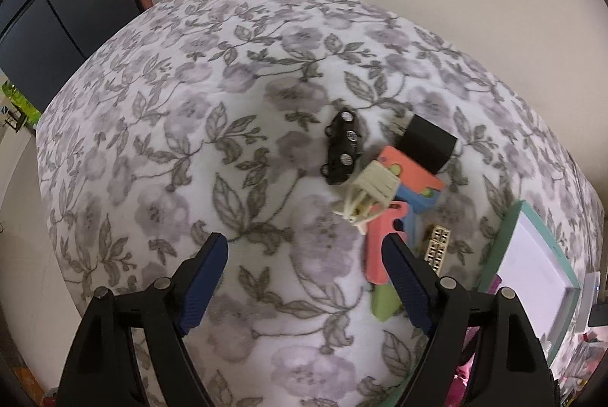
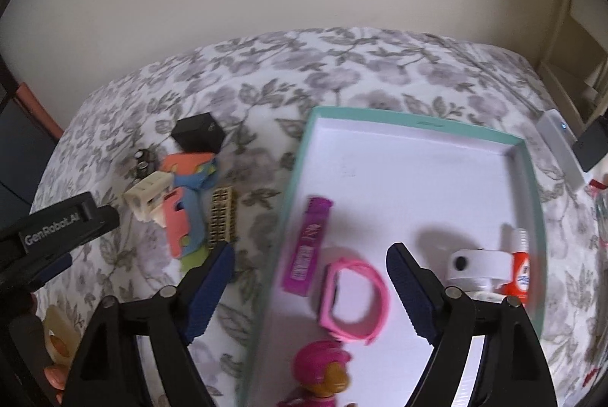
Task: Organize rigid objects
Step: 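Move both open tools back over the remaining pile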
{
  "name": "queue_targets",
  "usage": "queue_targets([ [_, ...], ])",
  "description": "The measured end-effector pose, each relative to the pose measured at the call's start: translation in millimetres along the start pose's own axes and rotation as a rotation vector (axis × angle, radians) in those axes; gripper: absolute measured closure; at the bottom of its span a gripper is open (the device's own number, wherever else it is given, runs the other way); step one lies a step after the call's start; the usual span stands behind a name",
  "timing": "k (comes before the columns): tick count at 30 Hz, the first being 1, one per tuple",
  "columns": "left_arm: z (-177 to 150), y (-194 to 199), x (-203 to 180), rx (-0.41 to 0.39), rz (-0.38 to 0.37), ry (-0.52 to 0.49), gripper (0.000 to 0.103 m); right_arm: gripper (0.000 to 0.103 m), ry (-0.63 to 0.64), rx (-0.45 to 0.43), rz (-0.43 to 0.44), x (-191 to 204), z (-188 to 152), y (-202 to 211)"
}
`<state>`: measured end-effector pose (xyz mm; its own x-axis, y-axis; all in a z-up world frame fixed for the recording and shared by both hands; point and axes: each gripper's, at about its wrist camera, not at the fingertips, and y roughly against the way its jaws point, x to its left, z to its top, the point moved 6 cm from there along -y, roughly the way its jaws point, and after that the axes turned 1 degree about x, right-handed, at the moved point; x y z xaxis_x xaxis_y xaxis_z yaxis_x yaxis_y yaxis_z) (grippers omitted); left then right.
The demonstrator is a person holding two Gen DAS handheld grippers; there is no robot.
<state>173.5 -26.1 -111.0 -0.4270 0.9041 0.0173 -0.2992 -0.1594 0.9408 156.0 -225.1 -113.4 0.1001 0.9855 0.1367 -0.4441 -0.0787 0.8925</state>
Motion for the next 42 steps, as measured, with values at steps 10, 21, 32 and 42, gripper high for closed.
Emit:
queue_targets([
  [10, 6.6, -11.0, 35.0, 0.001, 0.05, 0.041, 0.019, 0.018, 0.049, 0.016, 0.035, 30.5, -5.6, -8.4],
  [21, 4.1, -36.0, 64.2, 0.033, 0.079, 0.063, 0.019, 0.018, 0.105, 0.041, 0.076, 62.3, -9.8, -20.5],
  [32, 0.1, -54.8, 70.9, 0.08, 0.014, 0.084, 0.019, 0.018, 0.156, 0.063, 0.116, 86.9, -13.8, -34.2],
  [42, 3.5, -63.0, 59.3, 0.082, -0.075, 0.053, 0.019, 0.025, 0.144, 0.096, 0.145, 90.6, -17.5, -50.2],
])
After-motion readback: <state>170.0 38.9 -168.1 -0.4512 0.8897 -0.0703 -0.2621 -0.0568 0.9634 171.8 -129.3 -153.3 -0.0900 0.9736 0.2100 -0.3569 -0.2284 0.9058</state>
